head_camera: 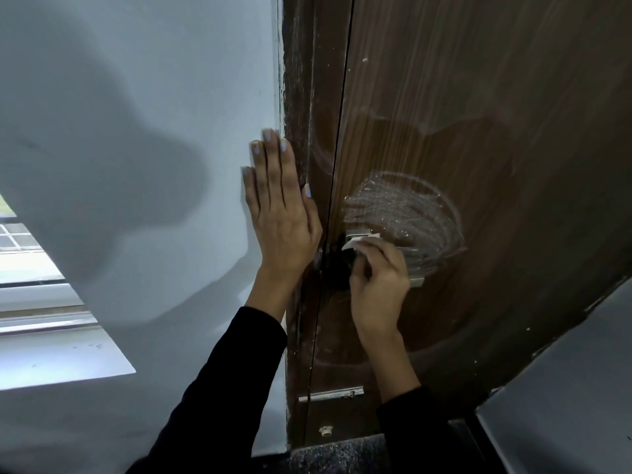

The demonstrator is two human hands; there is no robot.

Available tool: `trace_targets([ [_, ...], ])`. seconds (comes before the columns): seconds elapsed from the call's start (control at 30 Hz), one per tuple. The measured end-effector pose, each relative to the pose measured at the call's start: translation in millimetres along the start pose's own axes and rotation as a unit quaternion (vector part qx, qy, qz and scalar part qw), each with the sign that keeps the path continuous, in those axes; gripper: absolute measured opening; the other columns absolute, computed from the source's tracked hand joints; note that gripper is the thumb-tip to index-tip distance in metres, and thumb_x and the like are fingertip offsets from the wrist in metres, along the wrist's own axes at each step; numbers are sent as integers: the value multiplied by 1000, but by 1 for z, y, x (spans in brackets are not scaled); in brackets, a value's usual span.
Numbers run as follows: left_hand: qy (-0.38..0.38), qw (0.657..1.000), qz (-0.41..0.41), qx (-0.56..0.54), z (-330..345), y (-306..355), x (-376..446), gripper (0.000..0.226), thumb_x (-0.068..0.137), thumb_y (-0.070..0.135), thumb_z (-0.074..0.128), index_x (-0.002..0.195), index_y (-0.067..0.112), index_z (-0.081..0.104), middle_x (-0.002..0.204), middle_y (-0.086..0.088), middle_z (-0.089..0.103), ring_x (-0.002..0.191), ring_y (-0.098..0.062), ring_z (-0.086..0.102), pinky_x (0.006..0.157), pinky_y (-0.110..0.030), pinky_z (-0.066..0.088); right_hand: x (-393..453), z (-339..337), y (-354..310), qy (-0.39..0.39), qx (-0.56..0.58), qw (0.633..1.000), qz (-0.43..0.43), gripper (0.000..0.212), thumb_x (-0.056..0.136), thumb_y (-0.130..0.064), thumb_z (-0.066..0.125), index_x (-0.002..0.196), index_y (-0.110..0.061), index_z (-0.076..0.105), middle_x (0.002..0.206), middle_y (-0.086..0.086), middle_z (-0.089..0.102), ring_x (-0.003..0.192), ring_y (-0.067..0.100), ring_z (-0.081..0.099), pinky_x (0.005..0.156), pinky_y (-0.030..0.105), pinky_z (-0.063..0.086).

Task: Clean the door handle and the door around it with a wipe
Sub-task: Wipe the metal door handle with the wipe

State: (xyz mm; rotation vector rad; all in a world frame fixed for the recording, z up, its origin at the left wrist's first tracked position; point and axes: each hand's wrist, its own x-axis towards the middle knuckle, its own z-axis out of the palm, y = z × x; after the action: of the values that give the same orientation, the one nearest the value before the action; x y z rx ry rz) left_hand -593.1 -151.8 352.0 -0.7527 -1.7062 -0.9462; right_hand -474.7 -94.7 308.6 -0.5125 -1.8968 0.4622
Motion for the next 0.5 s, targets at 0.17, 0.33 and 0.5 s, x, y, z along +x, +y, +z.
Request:
trace_targets([
  [0.17, 0, 1000, 8, 9, 4, -3, -1, 56, 95, 13, 41, 145, -4, 22, 151, -27, 28, 143, -36, 17, 120, -40, 2, -3, -3, 8, -4, -16, 999, 39, 18, 78, 8, 62, 92, 0, 70, 97, 12, 65, 89, 23, 63, 80, 30, 54],
  [0.33, 7, 999, 25, 37, 8, -7, -5, 54, 95, 16, 38, 144, -3, 23, 148, -28, 33, 141, -35, 20, 120, -39, 2, -4, 3, -2, 13, 17, 999, 24, 21, 78, 9, 65, 97, 1, 70, 101, 14, 64, 96, 20, 60, 88, 22, 48],
  [0.5, 22, 998, 30, 56, 12, -8, -6, 53, 95, 17, 37, 144, -1, 24, 146, -28, 37, 139, -36, 24, 120, -40, 5, 3, -6, 2, -4, 27, 999, 46, 18, 81, 7, 61, 93, -3, 70, 95, 11, 65, 82, 18, 63, 74, 13, 47],
])
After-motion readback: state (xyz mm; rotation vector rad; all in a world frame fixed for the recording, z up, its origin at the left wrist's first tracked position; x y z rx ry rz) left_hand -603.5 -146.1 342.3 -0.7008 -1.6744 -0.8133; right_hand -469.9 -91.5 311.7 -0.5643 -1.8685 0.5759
